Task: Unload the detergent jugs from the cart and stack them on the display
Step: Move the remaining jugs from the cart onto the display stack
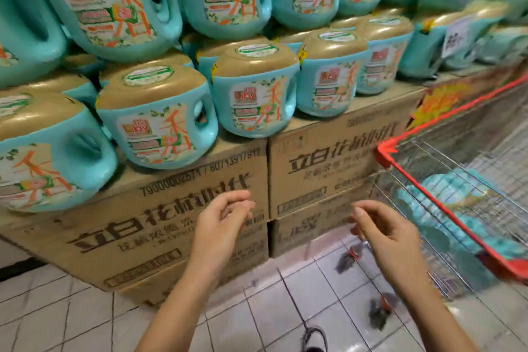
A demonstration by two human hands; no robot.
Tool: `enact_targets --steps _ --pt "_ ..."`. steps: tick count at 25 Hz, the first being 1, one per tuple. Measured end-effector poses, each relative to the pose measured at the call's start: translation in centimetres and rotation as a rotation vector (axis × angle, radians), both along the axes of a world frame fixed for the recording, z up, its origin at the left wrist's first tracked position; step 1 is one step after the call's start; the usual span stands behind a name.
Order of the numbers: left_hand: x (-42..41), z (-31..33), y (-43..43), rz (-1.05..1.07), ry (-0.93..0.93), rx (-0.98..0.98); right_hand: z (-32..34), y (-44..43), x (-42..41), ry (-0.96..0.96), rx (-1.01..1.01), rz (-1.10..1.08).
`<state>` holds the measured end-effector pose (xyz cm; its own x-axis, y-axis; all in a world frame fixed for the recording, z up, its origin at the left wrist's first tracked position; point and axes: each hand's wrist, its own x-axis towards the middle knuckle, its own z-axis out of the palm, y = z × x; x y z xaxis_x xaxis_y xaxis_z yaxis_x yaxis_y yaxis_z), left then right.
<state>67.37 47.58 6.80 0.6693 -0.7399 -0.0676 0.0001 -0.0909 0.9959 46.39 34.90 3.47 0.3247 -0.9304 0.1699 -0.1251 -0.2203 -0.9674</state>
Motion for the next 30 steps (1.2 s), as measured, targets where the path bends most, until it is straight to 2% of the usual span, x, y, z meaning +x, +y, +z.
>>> enact_targets --steps 7,12,18,22,25,30 --pt "-11.7 -10.1 0.4 -0.324 0.099 0.366 -7.1 7.5 -17.5 0.177 0.353 -0.293" --pt "-20.1 -13.1 -3.5 -0.458 0.062 0.452 -9.2 8.5 -28.6 0.287 0.489 -0.400" --pt "-31.2 -12.2 -10.6 -0.435 0.085 0.327 -8.3 3.5 -39.0 0.369 0.449 -0.409" --pt "-35.7 -10.2 -16.8 -0.428 0.111 0.202 -6.9 -1.7 -43.0 0.301 0.405 -0.413" --pt "-37.1 -8.9 -23.2 -0.389 0.084 0.085 -5.7 -8.3 -45.0 0.261 0.303 -0.415" --pt "-39.7 -7.2 -35.7 -0.295 0.074 0.023 -2.0 -23.4 -46.6 0.155 0.108 -0.428"
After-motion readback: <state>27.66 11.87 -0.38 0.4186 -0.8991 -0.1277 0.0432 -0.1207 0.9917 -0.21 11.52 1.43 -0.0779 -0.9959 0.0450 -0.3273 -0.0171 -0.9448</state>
